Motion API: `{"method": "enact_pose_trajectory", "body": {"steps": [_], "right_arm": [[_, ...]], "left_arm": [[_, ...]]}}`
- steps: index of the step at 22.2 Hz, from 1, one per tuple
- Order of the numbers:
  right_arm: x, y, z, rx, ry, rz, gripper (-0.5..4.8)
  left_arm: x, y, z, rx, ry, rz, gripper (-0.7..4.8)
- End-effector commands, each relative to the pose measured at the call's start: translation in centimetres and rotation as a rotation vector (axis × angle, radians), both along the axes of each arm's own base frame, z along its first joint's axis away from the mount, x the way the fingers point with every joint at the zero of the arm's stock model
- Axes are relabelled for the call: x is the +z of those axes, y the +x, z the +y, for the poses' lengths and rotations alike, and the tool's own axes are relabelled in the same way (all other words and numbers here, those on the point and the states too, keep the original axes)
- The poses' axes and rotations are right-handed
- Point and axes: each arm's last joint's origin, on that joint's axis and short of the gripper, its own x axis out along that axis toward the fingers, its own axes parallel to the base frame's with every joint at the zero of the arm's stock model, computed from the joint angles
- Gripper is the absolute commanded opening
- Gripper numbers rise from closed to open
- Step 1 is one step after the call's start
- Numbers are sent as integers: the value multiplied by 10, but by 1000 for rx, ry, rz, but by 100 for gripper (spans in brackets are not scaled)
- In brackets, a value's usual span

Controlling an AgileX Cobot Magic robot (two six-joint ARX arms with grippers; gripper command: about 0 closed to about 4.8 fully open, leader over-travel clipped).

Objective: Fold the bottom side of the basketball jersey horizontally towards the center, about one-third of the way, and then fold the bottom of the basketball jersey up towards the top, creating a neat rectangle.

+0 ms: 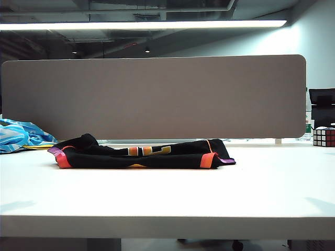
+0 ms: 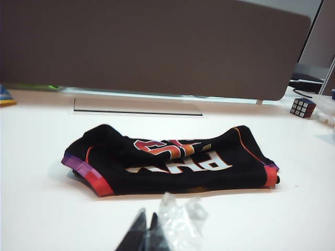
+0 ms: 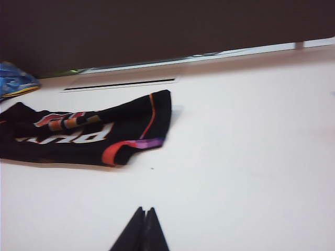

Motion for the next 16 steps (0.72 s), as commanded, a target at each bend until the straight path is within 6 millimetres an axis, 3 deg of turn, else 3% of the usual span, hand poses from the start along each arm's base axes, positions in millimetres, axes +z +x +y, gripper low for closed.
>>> {"method": "enact_pose_trajectory", "body": {"steps": [1,5,11,16], "right_arm": [[-15,0,-1,-29,-39,-23,-1],[-14,0,-1,-34,-135,-70,-1],[-5,-3,-2,-49,-132,-165,-1],[-7,-5,-4,-90,-144,-144,-1]], "left_arm": [[-8,3,0,2,-8,-48,-5],[-7,3,0,11,65,-117,-5],[0,2,0,14,59,-171,-6],[0,2,1,44,90,-170,-5]]}}
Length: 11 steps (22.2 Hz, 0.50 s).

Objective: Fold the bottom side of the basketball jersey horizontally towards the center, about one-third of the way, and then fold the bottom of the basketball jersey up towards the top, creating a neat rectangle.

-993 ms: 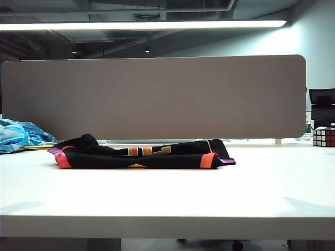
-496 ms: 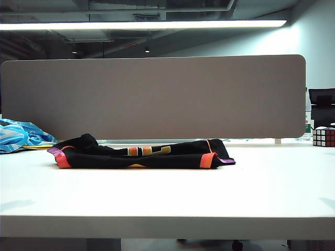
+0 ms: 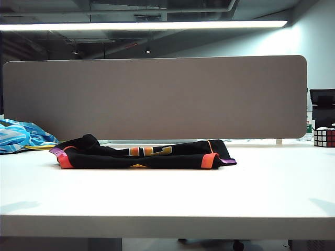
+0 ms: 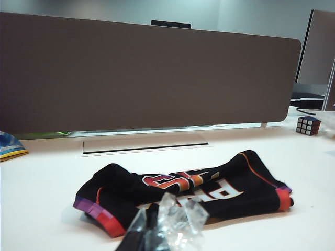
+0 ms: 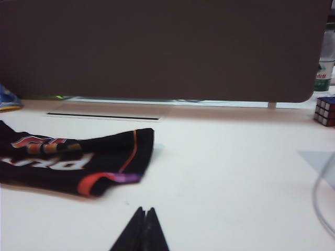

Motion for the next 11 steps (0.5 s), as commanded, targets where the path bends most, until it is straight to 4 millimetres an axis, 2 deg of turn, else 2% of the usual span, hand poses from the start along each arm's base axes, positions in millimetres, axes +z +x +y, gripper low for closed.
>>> {"method": "enact_pose_trajectory", "body": {"steps": [1,4,11], "right_arm": [[-4,0,-1,-45,-13,35,-1],[-4,1,-3,-59,-21,31,-1],[-3,1,-9,-121,-22,15,-1]], "left_arm": [[0,0,2,48,15,-2,-6],[0,1,4,120,9,4,-6],[-4,2,10,131,14,20,-6]]}}
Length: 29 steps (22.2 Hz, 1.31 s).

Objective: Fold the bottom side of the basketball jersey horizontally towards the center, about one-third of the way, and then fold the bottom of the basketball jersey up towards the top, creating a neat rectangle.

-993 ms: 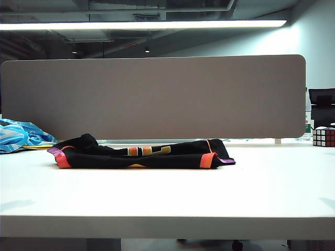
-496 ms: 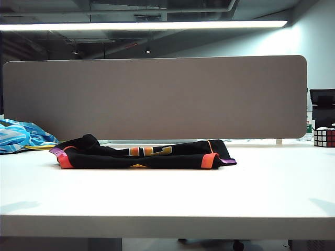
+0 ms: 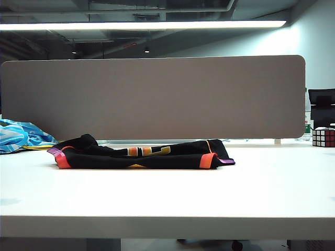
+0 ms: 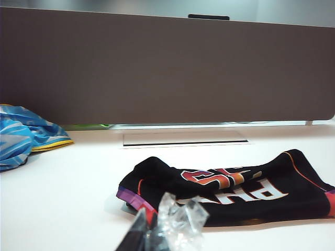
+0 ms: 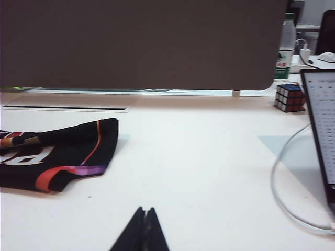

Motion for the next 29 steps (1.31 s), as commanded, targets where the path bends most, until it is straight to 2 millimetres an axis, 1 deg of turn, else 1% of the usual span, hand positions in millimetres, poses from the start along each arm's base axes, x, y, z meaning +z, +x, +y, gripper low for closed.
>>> {"method": "enact_pose_trajectory", "body": {"steps": [1,4,10,29], "right_arm": [[0,0,-3,-23,-3,-14,-1],[0,0,-3,-31,-3,-13,-1],[0,0,-3,-27,-3,-5,0],[0,0,-3,-28,-3,-5,0]], "left_arm": [[-2,0,3,-9,-4,8,-6],[-3,1,6,14,-66,29,-6],[-6,1,6,3,-65,66,-5],[-6,1,6,3,-66,68,-5]]}}
